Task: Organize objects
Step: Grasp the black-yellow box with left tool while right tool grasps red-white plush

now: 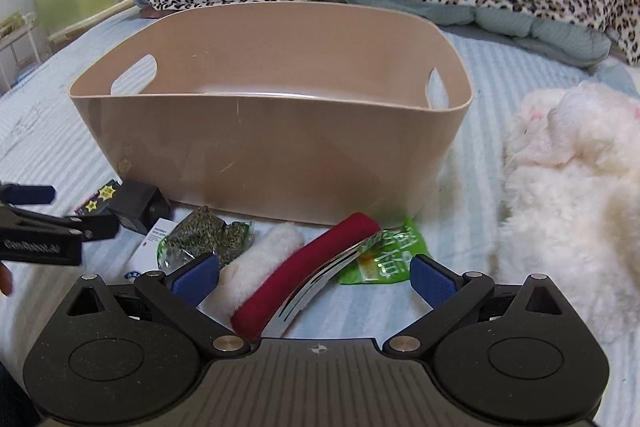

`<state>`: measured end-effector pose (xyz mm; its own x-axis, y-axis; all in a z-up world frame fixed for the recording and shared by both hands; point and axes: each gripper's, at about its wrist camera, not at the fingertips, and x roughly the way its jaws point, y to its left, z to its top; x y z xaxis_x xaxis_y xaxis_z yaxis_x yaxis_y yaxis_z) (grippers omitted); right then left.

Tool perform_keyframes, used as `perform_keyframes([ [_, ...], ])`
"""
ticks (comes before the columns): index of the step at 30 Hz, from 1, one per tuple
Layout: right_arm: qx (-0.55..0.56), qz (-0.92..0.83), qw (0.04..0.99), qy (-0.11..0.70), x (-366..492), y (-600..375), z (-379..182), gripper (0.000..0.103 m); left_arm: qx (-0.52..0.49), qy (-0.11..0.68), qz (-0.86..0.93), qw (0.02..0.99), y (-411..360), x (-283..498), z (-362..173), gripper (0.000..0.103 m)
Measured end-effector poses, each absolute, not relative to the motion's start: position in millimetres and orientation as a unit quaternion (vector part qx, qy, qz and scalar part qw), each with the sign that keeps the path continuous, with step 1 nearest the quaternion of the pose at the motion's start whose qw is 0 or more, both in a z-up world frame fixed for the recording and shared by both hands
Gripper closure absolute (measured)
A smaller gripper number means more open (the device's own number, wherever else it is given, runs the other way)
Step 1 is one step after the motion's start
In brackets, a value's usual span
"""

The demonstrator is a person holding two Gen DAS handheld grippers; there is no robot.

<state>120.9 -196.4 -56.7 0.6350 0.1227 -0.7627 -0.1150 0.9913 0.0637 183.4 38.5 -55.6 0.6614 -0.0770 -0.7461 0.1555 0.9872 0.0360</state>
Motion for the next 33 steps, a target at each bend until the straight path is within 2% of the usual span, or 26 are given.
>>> perform_keyframes([
  [10,0.005,0.078,0.899,0.432,125,-190,-62,0.000,0.103,0.406,-0.061,0.906,35,186,-60,0.000],
  [13,-0.001,0.073,0.891,0.448,129,-188,-70,0.003,0.111,0.409,-0.057,0.904,40,188,-63,0.000],
  [18,0.007,0.078,0.884,0.461,132,-190,-74,0.012,0.099,0.429,-0.065,0.896,44,194,-69,0.019],
  [19,0.011,0.080,0.884,0.461,132,-191,-74,0.016,0.097,0.429,-0.067,0.896,44,193,-69,0.021],
  [22,0.015,0.094,0.882,0.462,132,-190,-74,0.029,0.088,0.426,-0.081,0.897,43,189,-69,0.037],
  [24,0.012,0.101,0.882,0.461,130,-187,-75,0.039,0.078,0.427,-0.094,0.896,42,185,-69,0.055],
  [27,-0.001,0.104,0.885,0.455,124,-185,-75,0.043,0.065,0.427,-0.106,0.895,42,179,-66,0.076],
  [28,-0.003,0.103,0.885,0.453,122,-185,-74,0.044,0.062,0.426,-0.109,0.896,42,176,-65,0.078],
  [29,-0.002,0.103,0.887,0.451,121,-187,-73,0.055,0.057,0.424,-0.112,0.897,43,173,-64,0.078],
  [30,-0.001,0.105,0.887,0.450,120,-187,-72,0.058,0.053,0.424,-0.116,0.897,44,171,-64,0.078],
  [33,-0.005,0.109,0.887,0.448,113,-189,-70,0.061,0.052,0.421,-0.117,0.898,45,168,-63,0.078],
])
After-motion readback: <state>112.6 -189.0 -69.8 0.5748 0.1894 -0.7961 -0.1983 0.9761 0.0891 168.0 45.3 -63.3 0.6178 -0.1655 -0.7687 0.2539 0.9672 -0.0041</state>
